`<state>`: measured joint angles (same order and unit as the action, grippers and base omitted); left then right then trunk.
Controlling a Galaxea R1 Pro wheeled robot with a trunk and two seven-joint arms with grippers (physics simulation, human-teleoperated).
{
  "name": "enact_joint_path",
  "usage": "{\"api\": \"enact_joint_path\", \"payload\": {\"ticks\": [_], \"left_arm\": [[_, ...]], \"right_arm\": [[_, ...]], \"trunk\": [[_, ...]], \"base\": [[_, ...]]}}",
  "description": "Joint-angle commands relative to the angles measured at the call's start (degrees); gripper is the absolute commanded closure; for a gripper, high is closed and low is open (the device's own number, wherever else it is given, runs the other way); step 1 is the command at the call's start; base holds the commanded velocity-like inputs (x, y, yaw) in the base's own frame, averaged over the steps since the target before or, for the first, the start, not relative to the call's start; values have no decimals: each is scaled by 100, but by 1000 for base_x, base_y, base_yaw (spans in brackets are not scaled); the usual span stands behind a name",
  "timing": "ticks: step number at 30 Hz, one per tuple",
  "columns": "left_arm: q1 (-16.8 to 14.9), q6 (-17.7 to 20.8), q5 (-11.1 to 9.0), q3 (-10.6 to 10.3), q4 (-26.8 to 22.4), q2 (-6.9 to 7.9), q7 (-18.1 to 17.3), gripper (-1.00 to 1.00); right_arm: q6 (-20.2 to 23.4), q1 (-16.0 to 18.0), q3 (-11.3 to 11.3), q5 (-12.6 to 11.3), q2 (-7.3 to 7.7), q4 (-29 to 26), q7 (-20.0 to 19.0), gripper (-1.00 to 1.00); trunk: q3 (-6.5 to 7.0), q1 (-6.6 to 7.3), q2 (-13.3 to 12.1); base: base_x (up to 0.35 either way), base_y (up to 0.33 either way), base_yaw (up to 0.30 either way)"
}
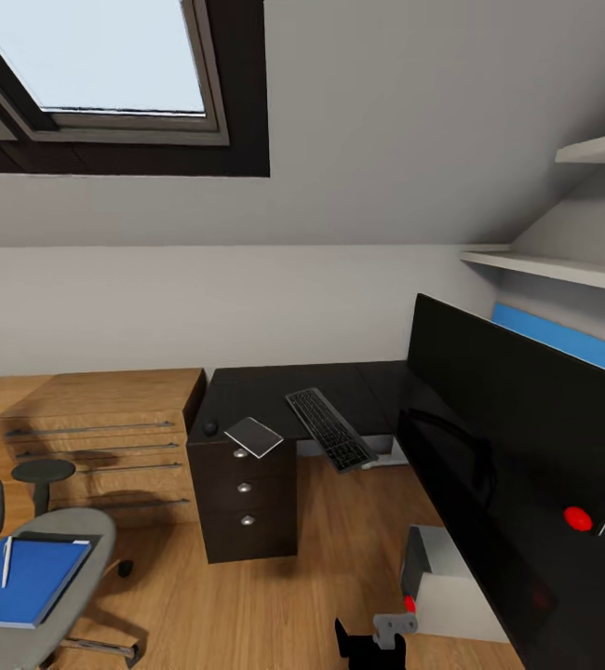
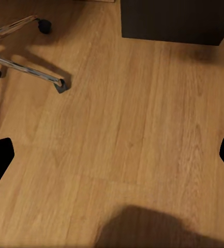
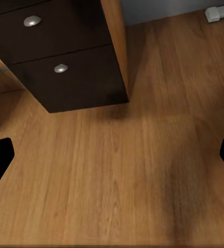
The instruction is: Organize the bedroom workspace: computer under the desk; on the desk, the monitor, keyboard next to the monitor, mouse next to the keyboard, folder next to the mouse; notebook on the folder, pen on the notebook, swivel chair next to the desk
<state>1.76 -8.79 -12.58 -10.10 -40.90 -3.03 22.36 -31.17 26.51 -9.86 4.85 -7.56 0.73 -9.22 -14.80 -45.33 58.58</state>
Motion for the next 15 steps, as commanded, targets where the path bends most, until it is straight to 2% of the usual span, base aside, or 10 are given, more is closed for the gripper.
{"api": "enact_joint_path", "payload": {"ticks": [1, 10, 15], "left_arm": [[-1, -26, -61, -27, -5, 5, 31, -100], [-1, -26, -61, -27, -5, -4, 45, -100], [-1, -28, -61, -27, -5, -4, 56, -100]], "right_arm": [[-21, 4, -51, 56, 1, 10, -10, -100], [-20, 4, -36, 95, -19, 15, -26, -100], [-25, 6, 33, 240, -30, -45, -40, -100]], "trunk": [[12, 22, -37], [174, 220, -398], [264, 330, -599]], "base": [[-14, 0, 0], [-2, 0, 0], [0, 0, 0]]}}
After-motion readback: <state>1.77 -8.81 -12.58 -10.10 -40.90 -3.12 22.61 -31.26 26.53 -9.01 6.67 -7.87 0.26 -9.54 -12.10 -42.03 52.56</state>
